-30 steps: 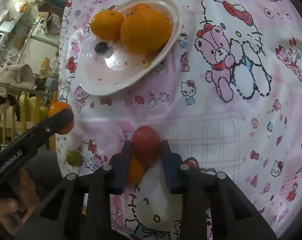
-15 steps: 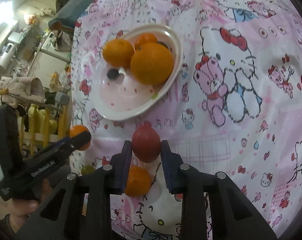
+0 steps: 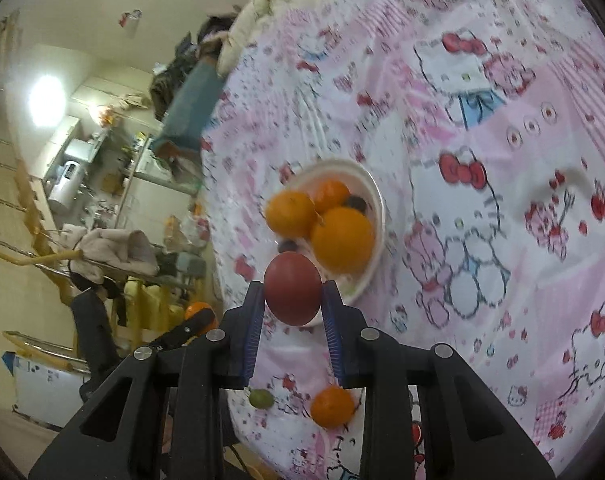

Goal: Organize fruits
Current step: 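Place the tangerine on the plate with the left gripper while the right gripper places a red tomato there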

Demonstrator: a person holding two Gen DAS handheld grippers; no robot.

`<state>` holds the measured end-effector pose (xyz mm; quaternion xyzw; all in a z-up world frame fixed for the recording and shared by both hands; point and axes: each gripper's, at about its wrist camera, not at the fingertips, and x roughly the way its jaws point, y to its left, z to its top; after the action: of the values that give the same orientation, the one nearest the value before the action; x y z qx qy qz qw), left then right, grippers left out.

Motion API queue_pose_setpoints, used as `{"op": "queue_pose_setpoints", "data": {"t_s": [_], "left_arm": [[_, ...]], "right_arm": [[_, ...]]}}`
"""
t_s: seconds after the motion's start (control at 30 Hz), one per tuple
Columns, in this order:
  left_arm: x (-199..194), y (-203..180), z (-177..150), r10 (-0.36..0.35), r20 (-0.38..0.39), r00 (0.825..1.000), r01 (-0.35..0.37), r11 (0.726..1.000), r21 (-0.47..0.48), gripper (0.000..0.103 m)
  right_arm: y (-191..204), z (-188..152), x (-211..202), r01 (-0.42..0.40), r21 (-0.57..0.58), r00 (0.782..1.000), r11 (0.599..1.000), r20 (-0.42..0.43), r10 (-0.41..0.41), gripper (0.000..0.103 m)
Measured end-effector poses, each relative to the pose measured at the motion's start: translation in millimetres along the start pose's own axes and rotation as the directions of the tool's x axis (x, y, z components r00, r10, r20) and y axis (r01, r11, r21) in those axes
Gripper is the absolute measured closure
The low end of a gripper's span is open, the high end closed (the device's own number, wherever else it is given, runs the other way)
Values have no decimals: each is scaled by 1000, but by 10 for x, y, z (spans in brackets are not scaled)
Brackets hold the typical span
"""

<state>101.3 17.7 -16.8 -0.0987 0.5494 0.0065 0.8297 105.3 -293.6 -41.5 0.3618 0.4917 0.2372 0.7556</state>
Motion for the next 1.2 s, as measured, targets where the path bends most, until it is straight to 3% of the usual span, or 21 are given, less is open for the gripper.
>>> {"op": "queue_pose_setpoints", "data": {"t_s": [0.23,0.5,0.83,1.2], "left_arm": [[-8,-179,284,11,20,1000,-12,998,66,67],[195,-406,477,-1,-9,1000,3,992,125,67],[778,-514,424,-16,-94,995,28,991,132,67],[1049,-569,420,-47,-145,988,64,991,114,66]], "right_arm": [[-17,257,-25,21,-16,1000,1000,16,-20,72],[-93,551,155,81,-48,997,996,4,-81,72],[-160,720,643,139,-121,985,983,-86,-150,72],[-230,833,1093,183,-183,964,966,-158,-212,72]]}}
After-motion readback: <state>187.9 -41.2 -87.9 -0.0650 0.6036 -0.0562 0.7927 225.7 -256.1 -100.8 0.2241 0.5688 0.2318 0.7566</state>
